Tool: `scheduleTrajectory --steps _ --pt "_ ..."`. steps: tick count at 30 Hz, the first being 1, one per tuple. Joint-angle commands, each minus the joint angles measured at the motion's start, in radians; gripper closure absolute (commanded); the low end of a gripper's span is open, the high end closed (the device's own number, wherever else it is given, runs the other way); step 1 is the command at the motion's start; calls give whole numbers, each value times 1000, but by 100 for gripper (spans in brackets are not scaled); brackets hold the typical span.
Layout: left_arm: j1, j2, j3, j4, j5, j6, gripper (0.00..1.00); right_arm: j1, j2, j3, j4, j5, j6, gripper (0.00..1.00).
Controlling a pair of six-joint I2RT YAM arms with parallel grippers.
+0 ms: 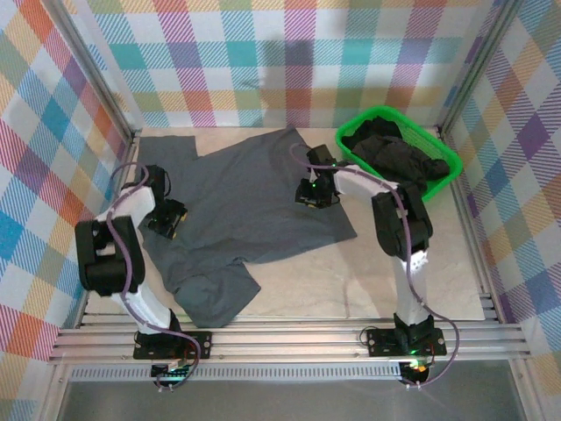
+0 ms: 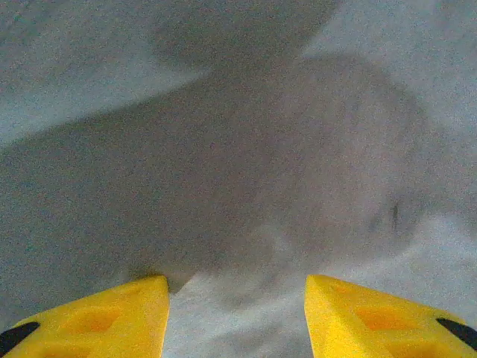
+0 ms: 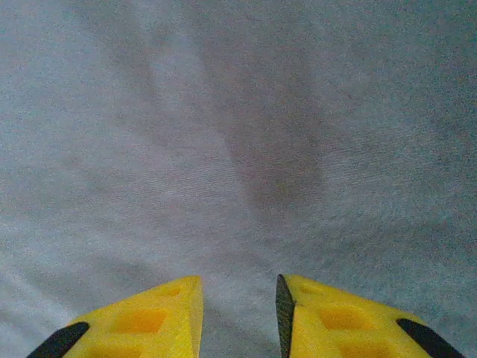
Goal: Fold and stack the t-shirts
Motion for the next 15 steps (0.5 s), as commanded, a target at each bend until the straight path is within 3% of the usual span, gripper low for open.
scheduleTrajectory --steps 1,9,15 --pt "9 124 93 -21 39 53 49 -30 53 79 -150 37 18 68" --pt "-20 363 314 -15 145 117 49 -132 -2 -22 -190 51 63 68" --pt "-51 455 495 -70 146 141 49 -121 -73 26 -151 10 -39 60"
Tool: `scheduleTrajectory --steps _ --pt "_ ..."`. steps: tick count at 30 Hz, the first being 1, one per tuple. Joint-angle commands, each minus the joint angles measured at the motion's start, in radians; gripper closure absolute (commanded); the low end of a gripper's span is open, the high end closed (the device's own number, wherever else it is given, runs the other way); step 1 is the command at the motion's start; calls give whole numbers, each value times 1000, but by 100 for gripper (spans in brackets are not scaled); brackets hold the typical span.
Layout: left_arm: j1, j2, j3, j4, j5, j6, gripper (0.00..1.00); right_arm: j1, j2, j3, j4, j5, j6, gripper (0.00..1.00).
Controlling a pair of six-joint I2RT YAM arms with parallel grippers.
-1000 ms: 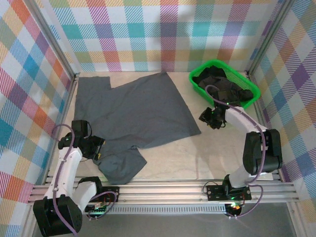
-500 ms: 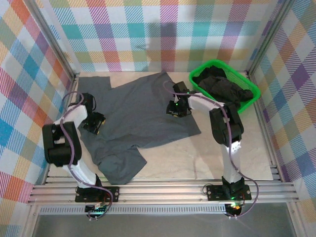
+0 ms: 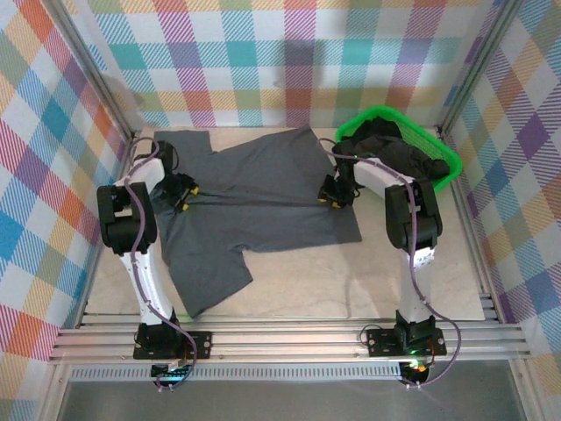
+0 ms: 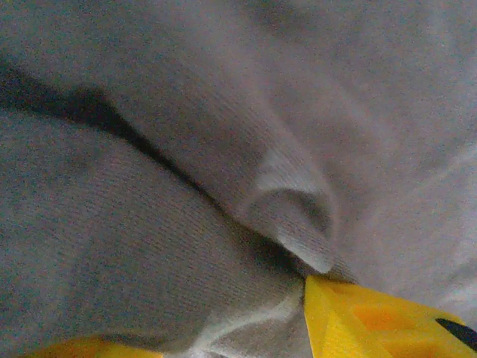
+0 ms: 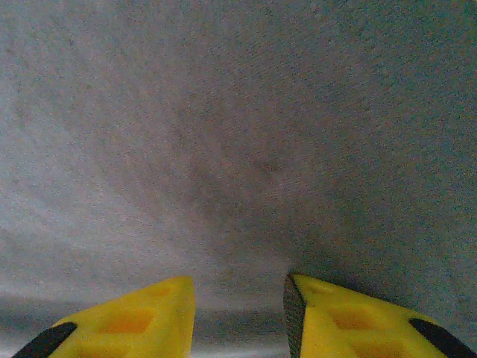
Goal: Fold and stack the t-shirts
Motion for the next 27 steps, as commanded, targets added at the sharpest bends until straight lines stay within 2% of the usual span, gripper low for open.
scheduleTrajectory --steps 1,6,11,17,21,24,27 --pt "-13 58 29 -27 5 27 49 23 -59 56 -37 23 -71 60" --pt "-13 -38 2 -54 -59 20 46 21 -1 223 -93 124 -109 58" --pt "-13 -275 -114 -77 -154 -21 44 -4 154 449 -167 167 -126 57" --pt "-31 -538 -343 -55 -97 -99 44 -33 347 769 -238 218 -125 58" --pt "-32 -680 -479 -80 -67 -97 44 -79 467 966 -314 257 -85 59" --pt "-29 -758 -540 -141 -65 -78 44 -132 493 999 -322 259 -57 59" --pt "-20 -804 -596 -188 -50 -64 45 -172 483 983 -281 189 -68 61"
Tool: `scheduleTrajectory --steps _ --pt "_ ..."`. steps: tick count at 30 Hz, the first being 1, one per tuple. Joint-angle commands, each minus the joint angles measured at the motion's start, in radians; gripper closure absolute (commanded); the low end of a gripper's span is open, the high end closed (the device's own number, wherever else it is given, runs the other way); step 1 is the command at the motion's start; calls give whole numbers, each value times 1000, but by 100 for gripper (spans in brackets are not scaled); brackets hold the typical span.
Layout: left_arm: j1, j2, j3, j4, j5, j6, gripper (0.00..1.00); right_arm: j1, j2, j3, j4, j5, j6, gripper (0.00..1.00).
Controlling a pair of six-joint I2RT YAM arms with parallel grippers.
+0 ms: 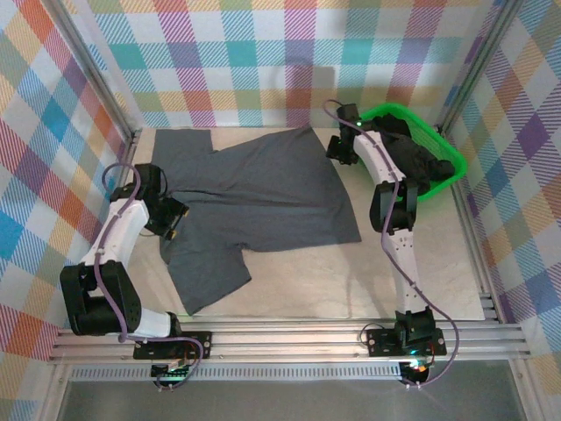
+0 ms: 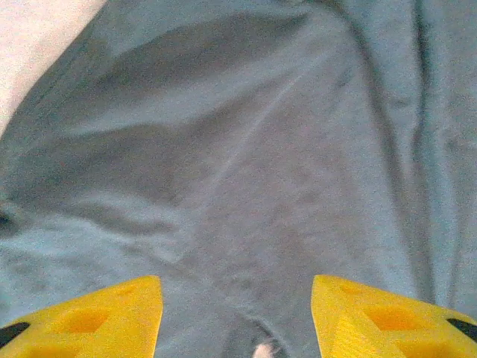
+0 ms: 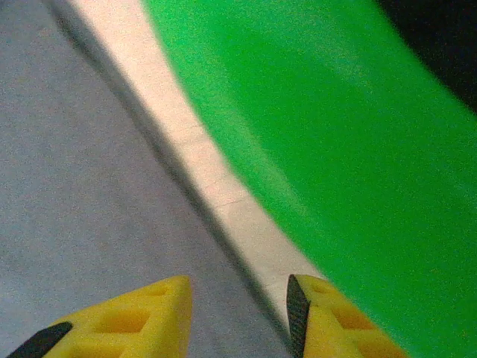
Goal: Fold and stack the t-shirts
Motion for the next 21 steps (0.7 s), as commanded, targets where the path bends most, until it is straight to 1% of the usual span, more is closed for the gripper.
scheduleTrajectory --steps 1,4,6,8,10,12,13,14,16,19,21 --pt "4 -61 -52 -96 28 13 46 -68 -14 28 12 -55 -1 62" --pt "4 -92 -114 -163 29 5 48 -54 -40 28 38 -184 -42 61" --pt "1 -125 -159 -215 12 -15 50 -32 -75 14 29 -213 -59 60" --pt "-1 -172 -210 -251 -2 -30 49 -9 -143 -47 41 -226 -68 59" --pt "-2 -220 -254 -258 -21 -56 49 10 -259 -194 104 -225 -68 58" --pt "-2 -244 -273 -220 -24 -93 49 24 -367 -361 210 -237 -63 57" --pt "-3 -243 -270 -186 -20 -116 49 31 -405 -431 249 -253 -60 58" --pt "-2 -233 -259 -163 -22 -133 49 41 -418 -464 267 -270 -61 59" --pt "-5 -187 -215 -122 -35 -159 49 72 -394 -474 250 -308 -76 60" --pt "-7 -94 -144 -88 -28 -157 49 117 -344 -491 266 -309 -58 62" --pt "-10 -57 -118 -79 -19 -153 49 140 -286 -449 268 -305 -48 62"
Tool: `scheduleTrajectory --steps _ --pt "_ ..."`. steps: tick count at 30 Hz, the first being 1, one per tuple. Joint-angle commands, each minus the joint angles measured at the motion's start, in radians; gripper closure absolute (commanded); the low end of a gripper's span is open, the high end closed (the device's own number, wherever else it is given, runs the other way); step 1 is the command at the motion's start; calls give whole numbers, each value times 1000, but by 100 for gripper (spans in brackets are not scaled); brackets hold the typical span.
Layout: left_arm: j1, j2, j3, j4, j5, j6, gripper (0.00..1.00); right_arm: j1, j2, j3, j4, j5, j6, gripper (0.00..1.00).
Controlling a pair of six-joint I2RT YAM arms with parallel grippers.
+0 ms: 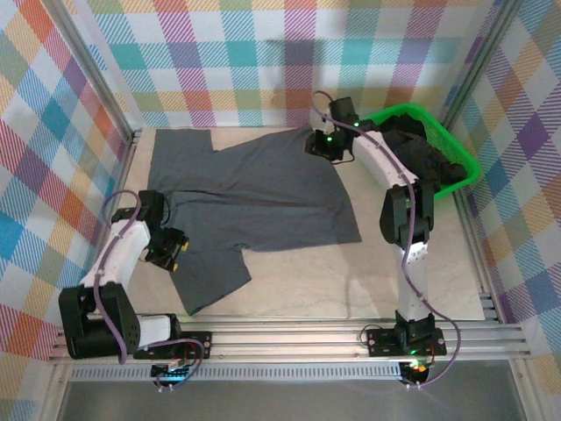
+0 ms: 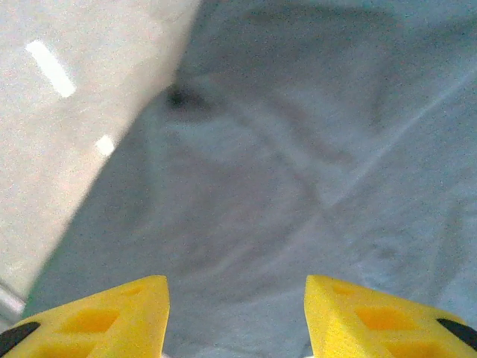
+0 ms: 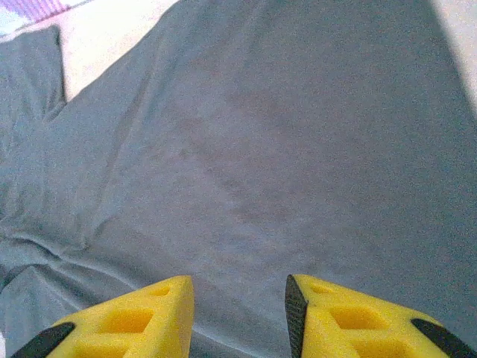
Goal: Fold and stack the t-shirts
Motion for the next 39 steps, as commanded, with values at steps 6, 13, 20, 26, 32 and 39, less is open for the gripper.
scheduleTrajectory --steps 6,13,20,26,32,39 --pt "-21 13 14 64 34 -32 49 48 308 289 -43 -12 36 62" --pt "-26 -57 -44 38 48 -7 49 37 451 472 -197 86 82 66" --pt "-25 -74 -50 19 61 12 49 -46 389 305 -248 169 145 69" --pt "-27 -55 -45 29 78 22 49 -116 310 175 -262 237 165 70" --pt "-44 -35 -47 15 87 48 49 -124 213 58 -155 153 125 66" --pt "-166 -91 -147 -56 61 45 49 -89 -20 -55 -83 160 102 57"
